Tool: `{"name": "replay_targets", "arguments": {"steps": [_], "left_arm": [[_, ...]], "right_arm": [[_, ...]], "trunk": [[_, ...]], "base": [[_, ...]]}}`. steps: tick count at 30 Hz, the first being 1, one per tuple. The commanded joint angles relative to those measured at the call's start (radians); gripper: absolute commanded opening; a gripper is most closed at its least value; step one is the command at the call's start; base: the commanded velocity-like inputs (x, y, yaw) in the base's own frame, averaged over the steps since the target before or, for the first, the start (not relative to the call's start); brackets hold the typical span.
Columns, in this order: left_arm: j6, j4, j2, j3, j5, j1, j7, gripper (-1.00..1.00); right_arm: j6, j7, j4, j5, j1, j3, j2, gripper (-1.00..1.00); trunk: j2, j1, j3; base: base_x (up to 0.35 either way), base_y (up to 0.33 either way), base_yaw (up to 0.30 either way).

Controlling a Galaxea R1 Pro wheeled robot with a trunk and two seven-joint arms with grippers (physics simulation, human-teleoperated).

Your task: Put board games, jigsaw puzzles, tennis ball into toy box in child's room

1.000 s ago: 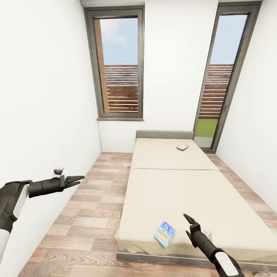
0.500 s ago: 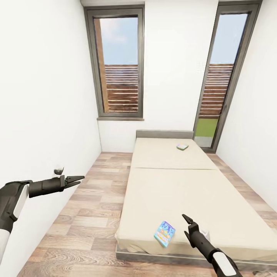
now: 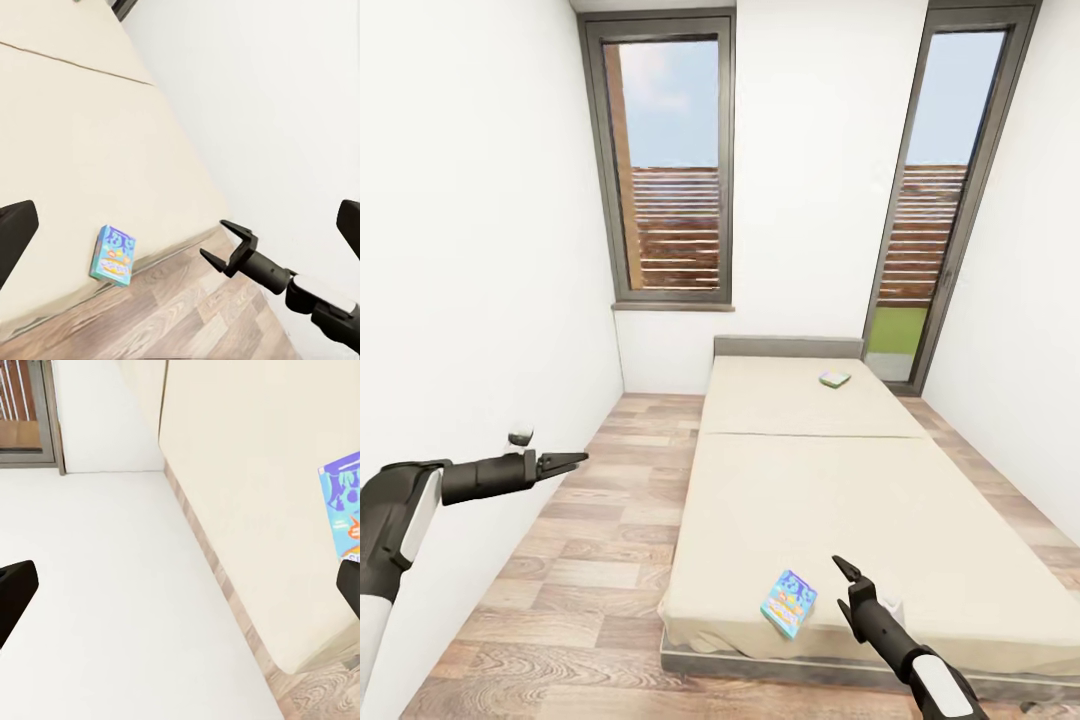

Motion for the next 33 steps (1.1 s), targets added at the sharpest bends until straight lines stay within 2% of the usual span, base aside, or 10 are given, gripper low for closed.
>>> {"name": "replay_targets", "arguments": {"steps": [1, 10, 22, 33], "left_arm": [[0.009, -0.014, -0.002, -0.006, 0.002, 0.001, -0.002, 1.00], [0.024, -0.114, -0.021, -0.041, 0.007, 0.026, -0.021, 1.00], [0.024, -0.146, -0.089, -0.063, 0.008, 0.030, -0.041, 1.00], [0.024, -0.156, -0.103, -0.065, 0.005, 0.031, -0.042, 1.00]], "right_arm": [[0.009, 0.002, 0.000, -0.009, -0.001, -0.005, 0.000, 1.00], [0.011, 0.004, 0.000, -0.056, -0.001, -0.005, 0.000, 1.00], [0.014, 0.003, 0.003, -0.108, 0.000, -0.006, 0.000, 1.00], [0.015, 0.000, 0.009, -0.121, 0.000, -0.005, 0.001, 1.00]], "trunk": [[-0.008, 0.004, -0.004], [-0.071, 0.038, -0.033], [-0.155, 0.084, -0.070], [-0.232, 0.127, -0.105]], "base": [[0.000, 0.000, 0.000], [0.000, 0.000, 0.000], [0.000, 0.000, 0.000], [0.000, 0.000, 0.000]]}}
